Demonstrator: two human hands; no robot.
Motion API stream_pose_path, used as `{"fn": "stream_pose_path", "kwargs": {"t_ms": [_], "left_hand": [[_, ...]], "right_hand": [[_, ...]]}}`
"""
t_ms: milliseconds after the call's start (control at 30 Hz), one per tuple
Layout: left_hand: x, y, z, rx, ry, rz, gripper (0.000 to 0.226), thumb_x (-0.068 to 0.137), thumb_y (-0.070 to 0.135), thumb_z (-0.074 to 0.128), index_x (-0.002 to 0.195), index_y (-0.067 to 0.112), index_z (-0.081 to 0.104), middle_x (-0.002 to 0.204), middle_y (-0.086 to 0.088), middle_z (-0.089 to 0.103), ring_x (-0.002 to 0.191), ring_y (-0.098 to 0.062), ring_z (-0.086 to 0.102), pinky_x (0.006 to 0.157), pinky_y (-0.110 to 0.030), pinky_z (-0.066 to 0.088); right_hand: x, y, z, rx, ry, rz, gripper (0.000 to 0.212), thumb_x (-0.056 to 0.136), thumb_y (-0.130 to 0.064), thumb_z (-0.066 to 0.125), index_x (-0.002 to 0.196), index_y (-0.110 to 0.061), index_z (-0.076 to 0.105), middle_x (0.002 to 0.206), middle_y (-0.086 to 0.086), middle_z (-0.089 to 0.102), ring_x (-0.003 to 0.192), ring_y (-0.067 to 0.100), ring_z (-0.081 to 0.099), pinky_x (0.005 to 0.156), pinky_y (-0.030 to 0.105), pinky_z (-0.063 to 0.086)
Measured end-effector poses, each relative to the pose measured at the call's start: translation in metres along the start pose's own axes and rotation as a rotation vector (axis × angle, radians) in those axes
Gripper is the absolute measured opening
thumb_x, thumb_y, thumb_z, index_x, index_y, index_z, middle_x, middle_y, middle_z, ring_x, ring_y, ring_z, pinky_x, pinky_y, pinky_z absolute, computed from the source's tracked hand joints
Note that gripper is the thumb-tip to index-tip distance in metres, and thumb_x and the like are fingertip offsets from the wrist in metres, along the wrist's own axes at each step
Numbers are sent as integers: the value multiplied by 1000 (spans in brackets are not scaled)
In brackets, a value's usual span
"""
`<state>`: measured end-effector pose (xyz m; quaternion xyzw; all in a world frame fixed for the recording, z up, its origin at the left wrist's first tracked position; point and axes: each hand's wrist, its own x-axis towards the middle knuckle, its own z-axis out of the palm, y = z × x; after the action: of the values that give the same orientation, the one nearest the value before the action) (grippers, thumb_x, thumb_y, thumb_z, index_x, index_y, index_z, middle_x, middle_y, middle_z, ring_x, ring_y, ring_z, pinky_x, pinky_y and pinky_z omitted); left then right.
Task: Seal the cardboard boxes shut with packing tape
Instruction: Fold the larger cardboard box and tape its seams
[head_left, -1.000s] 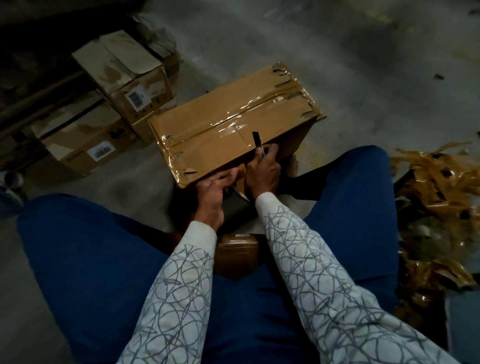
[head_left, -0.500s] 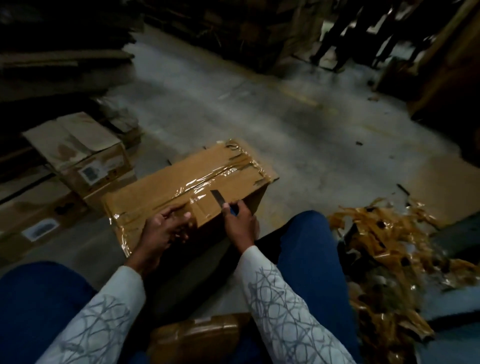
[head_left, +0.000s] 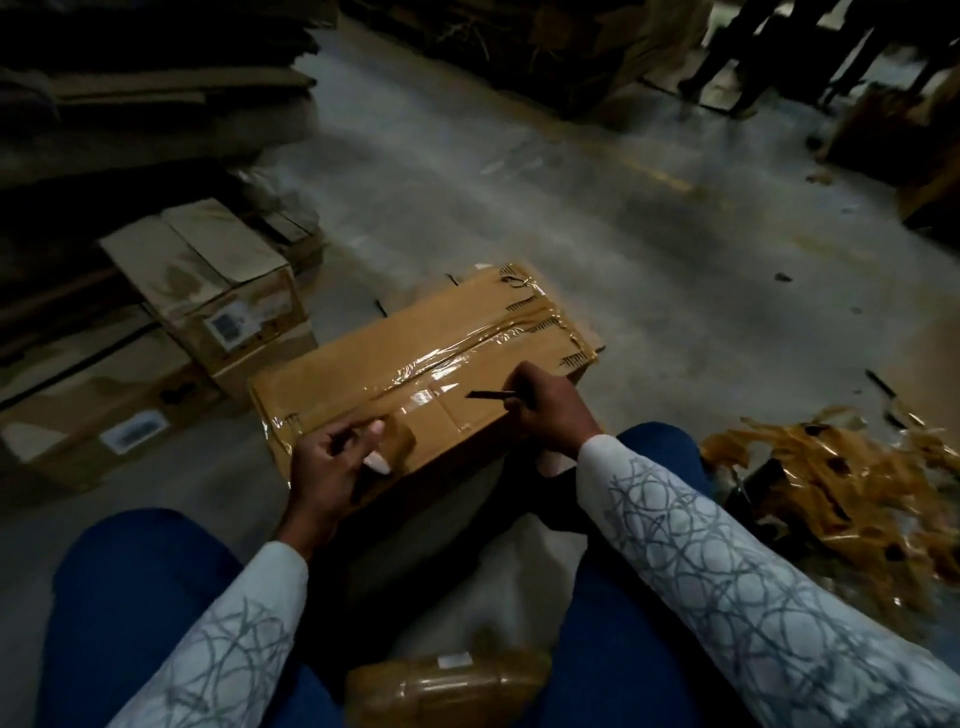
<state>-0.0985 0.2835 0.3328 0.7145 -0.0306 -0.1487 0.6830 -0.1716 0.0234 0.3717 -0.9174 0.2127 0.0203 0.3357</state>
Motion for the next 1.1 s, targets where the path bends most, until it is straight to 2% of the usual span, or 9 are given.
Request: {"fn": "stream_pose_path", "kwargs": {"t_ms": [167, 367, 500, 633, 733, 867, 967, 1033, 1100], "left_hand": [[-2, -2, -9, 168, 53, 69, 12, 85, 9, 77, 88, 21, 75, 105, -11, 66, 94, -20, 61, 85, -36, 49], [5, 1, 6, 25, -140, 5, 21, 77, -12, 70, 68, 6, 74, 68, 0, 69, 66, -9, 61, 63, -19, 49], [11, -6, 22, 12, -271, -66, 15, 75, 2, 73, 63, 10, 74, 62, -2, 64, 58, -9, 53, 54, -17, 40], [13, -17, 27, 135, -269, 22, 5, 84, 2, 75, 88, 4, 78, 85, 0, 76, 81, -9, 68, 70, -15, 49], [7, -20, 30, 178, -229, 96, 12, 81, 0, 77, 91, 8, 78, 79, 13, 74, 73, 4, 62, 68, -10, 46], [1, -24, 23, 292, -146, 153, 19, 81, 11, 79, 96, 22, 77, 75, 5, 60, 62, 5, 47, 61, -7, 36], [-2, -19, 14, 328, -98, 111, 17, 86, 24, 76, 101, 31, 77, 86, 5, 71, 76, -4, 61, 70, -15, 45], [-6, -11, 11, 207, -148, -13, 19, 93, 25, 67, 110, 29, 74, 73, 14, 72, 62, -4, 64, 58, -17, 47], [-9, -8, 6, 49, -218, -116, 28, 95, 28, 63, 122, 27, 67, 55, 8, 58, 38, -9, 42, 38, -18, 32]], "right_hand": [[12, 22, 13, -84, 23, 60, 32, 95, -15, 62, 122, -19, 46, 96, -5, 59, 86, 15, 59, 62, 22, 40], [26, 21, 15, -125, -11, -19, 43, 91, -8, 66, 130, -22, 56, 109, -6, 71, 97, 13, 65, 74, 25, 45], [34, 13, 25, -129, 3, -106, 39, 89, -5, 66, 123, -24, 61, 107, -9, 70, 94, 10, 64, 75, 29, 52], [44, 9, 34, -141, -5, -160, 24, 95, -17, 61, 118, -20, 63, 99, -1, 68, 87, 17, 64, 70, 31, 52], [48, 15, 35, -132, 29, -153, 19, 100, -19, 53, 115, -12, 61, 91, 2, 60, 77, 20, 56, 62, 26, 38], [48, 26, 31, -103, 58, -61, 15, 99, -18, 51, 111, -10, 55, 99, 11, 65, 81, 26, 62, 70, 37, 53], [42, 29, 29, -57, 135, -25, 16, 101, -21, 45, 109, -9, 52, 97, 12, 67, 79, 30, 63, 70, 40, 54], [38, 29, 26, -73, 186, -2, 20, 104, -25, 41, 110, -8, 51, 94, 13, 66, 78, 31, 62, 68, 40, 52], [37, 32, 24, -129, 195, 38, 26, 106, -30, 37, 113, -8, 50, 94, 13, 64, 80, 32, 61, 67, 38, 47]]}}
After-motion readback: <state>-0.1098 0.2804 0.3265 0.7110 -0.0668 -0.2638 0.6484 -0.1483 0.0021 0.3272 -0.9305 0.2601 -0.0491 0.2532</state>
